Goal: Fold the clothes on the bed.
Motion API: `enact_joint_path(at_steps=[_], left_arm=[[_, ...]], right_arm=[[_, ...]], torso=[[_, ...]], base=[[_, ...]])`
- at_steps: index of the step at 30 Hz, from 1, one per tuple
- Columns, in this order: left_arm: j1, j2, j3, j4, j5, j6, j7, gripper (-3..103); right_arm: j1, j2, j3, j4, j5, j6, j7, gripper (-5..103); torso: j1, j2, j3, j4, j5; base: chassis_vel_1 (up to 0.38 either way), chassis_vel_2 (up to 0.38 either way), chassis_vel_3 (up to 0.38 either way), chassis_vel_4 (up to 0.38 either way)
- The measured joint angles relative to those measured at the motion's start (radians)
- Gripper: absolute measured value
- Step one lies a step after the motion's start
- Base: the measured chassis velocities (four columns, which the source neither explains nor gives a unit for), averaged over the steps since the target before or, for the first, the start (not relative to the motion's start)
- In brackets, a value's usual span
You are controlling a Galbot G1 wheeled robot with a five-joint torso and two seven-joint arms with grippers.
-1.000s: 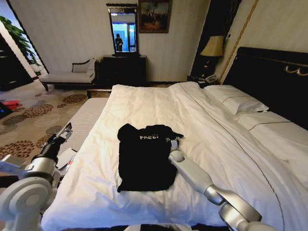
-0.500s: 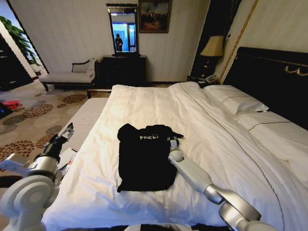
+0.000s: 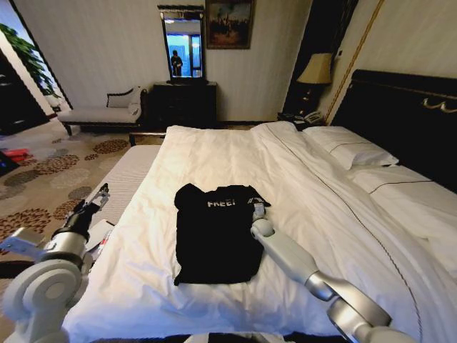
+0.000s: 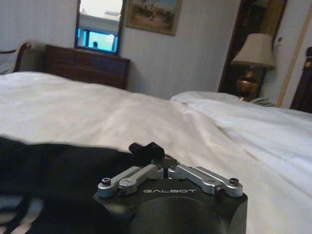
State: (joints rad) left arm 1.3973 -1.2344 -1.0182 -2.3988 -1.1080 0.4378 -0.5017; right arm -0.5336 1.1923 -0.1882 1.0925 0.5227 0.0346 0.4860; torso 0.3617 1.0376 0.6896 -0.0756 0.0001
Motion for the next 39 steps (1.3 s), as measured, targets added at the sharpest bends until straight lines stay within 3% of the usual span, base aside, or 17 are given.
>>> enact_joint_path(at_steps=[8,17,18,19,20,23,24,27,28,32,33,34,35,37,38,39], left_arm=[[-0.001,-0.002,0.006,0.001,0.001,0.000,0.000,100],[-0.001,-0.017,0.035,-0.001,0.018,0.002,0.001,100],[0.000,-0.017,0.035,-0.002,0.018,0.002,0.001,100],[0.002,-0.016,0.033,-0.002,0.018,0.002,0.001,100],[0.004,-0.014,0.030,-0.002,0.018,0.002,0.001,100],[0.008,-0.010,0.021,0.000,0.017,0.002,0.001,100],[0.011,-0.010,0.020,0.000,0.017,0.002,0.002,100],[0.015,-0.012,0.018,-0.001,0.016,0.002,0.002,100],[0.017,-0.013,0.018,-0.004,0.016,0.002,0.002,100],[0.021,-0.011,0.010,-0.010,0.013,0.001,0.002,100],[0.023,-0.009,0.006,-0.011,0.010,0.001,0.002,100],[0.023,-0.007,0.001,-0.012,0.006,0.001,0.002,100],[0.024,-0.006,-0.005,-0.012,0.002,0.001,0.002,100],[0.025,-0.005,-0.011,-0.012,-0.001,0.001,0.002,100],[0.026,-0.005,-0.018,-0.013,-0.007,-0.001,0.000,100],[0.025,-0.004,-0.022,-0.014,-0.012,-0.006,-0.002,100]], right_arm=[[0.042,-0.033,0.024,-0.029,0.038,0.000,-0.020,0],[0.091,0.027,0.031,-0.133,0.110,-0.065,-0.027,-1],[0.092,0.035,0.031,-0.139,0.109,-0.078,-0.011,10],[0.093,0.037,0.031,-0.139,0.106,-0.090,0.005,10],[0.094,0.036,0.031,-0.140,0.103,-0.100,0.017,20],[0.095,0.025,0.032,-0.141,0.091,-0.108,0.035,20],[0.097,0.018,0.034,-0.141,0.087,-0.108,0.036,31],[0.097,0.010,0.037,-0.133,0.093,-0.097,0.034,31],[0.097,0.008,0.039,-0.126,0.101,-0.089,0.032,48],[0.108,0.008,0.048,-0.101,0.110,-0.077,0.033,54],[0.114,0.006,0.051,-0.094,0.105,-0.076,0.036,65],[0.121,0.004,0.056,-0.087,0.097,-0.076,0.038,65],[0.133,0.001,0.060,-0.082,0.088,-0.075,0.040,76],[0.150,-0.003,0.061,-0.077,0.085,-0.076,0.042,76],[0.163,-0.010,0.057,-0.073,0.090,-0.077,0.043,86],[0.168,-0.016,0.051,-0.070,0.096,-0.077,0.042,86]], torso=[[0.000,0.000,0.000,-0.0002,0.0000],[0.000,0.000,0.000,0.0003,0.0000],[0.000,0.000,0.000,0.0002,0.0000],[0.000,0.000,0.000,0.0003,0.0000],[0.000,0.000,0.000,0.0003,0.0000],[0.000,0.000,0.000,-0.0001,0.0000],[0.000,0.000,0.000,-0.0003,-0.0001],[0.000,0.000,0.000,-0.0004,-0.0001],[0.000,0.000,0.000,-0.0004,0.0000],[0.000,0.000,0.000,0.0002,0.0000],[0.000,0.000,0.000,0.0002,0.0000],[0.000,0.000,0.000,0.0002,0.0000],[0.000,0.000,0.000,0.0002,-0.0001],[0.000,0.000,0.000,0.0002,-0.0002],[0.000,0.000,0.000,0.0002,-0.0002],[0.000,0.000,0.000,0.0002,-0.0004]], base=[[0.000,0.000,0.000,0.000],[0.000,0.000,0.000,0.000],[0.000,0.000,0.000,0.000],[0.000,0.000,0.000,0.000],[0.000,0.000,0.000,0.000],[0.000,0.000,0.000,0.000],[0.000,0.000,0.000,0.000],[0.000,0.000,0.000,0.000],[0.000,0.000,0.000,0.000],[0.000,0.000,0.000,0.000],[0.000,0.000,0.000,0.000],[0.000,0.000,0.000,0.000],[0.000,0.000,0.000,0.000],[0.000,0.000,0.000,0.000],[0.000,0.000,0.000,0.000],[0.000,0.000,0.000,0.000]])
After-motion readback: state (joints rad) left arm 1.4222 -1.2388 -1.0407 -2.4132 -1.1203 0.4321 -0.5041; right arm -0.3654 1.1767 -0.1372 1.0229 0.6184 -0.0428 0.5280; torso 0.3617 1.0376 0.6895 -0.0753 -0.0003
